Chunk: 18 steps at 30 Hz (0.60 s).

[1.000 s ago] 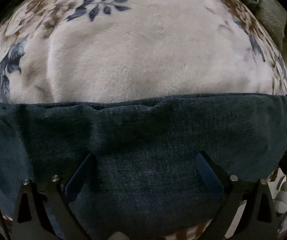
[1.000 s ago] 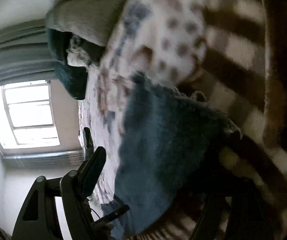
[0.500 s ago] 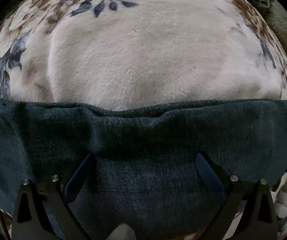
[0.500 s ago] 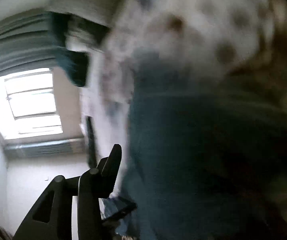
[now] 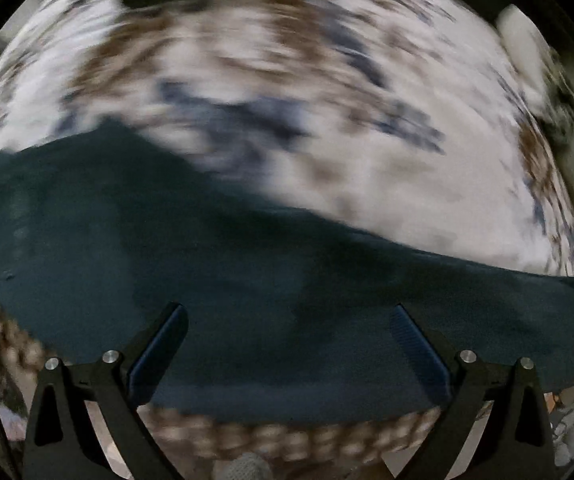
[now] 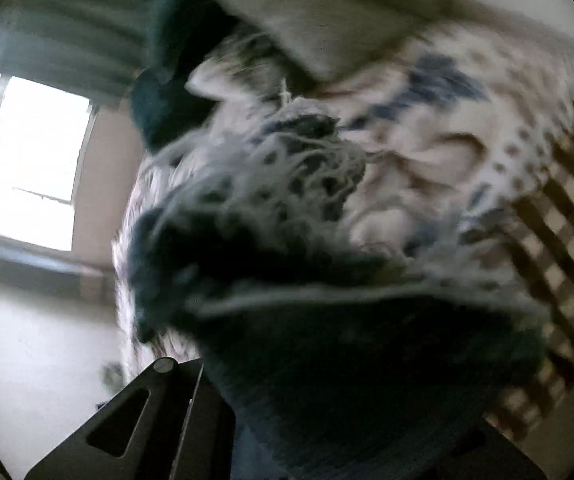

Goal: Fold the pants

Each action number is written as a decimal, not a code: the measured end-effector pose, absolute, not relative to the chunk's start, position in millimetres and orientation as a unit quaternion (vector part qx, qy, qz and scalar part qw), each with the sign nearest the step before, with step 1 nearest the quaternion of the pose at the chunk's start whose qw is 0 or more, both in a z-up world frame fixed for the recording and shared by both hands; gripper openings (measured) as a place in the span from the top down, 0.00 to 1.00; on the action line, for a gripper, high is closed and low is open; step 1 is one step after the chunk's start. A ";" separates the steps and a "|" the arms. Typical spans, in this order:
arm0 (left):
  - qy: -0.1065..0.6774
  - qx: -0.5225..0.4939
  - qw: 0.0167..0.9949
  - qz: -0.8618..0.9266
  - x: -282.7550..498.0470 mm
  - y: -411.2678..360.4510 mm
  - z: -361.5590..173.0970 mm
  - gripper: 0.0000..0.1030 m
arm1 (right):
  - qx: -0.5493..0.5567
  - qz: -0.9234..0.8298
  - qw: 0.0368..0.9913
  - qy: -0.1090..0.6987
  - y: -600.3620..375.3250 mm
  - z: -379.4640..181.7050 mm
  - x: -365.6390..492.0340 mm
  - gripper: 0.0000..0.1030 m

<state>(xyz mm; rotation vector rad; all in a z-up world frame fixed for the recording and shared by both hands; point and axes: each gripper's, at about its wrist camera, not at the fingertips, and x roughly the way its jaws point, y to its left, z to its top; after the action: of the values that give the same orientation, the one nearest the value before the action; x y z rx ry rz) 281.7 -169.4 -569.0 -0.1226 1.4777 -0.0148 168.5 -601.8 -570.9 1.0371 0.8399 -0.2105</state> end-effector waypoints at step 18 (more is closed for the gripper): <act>0.653 -0.091 0.744 0.105 217.7 108.6 -552.8 0.00 | 0.039 -0.016 0.804 0.593 -116.9 -637.5 290.0 0.70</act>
<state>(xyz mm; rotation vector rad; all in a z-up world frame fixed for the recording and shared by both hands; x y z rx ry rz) 217.7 108.6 -552.8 -0.1994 1.4311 0.2299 290.0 -116.9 -637.5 0.0833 1.2702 -0.0351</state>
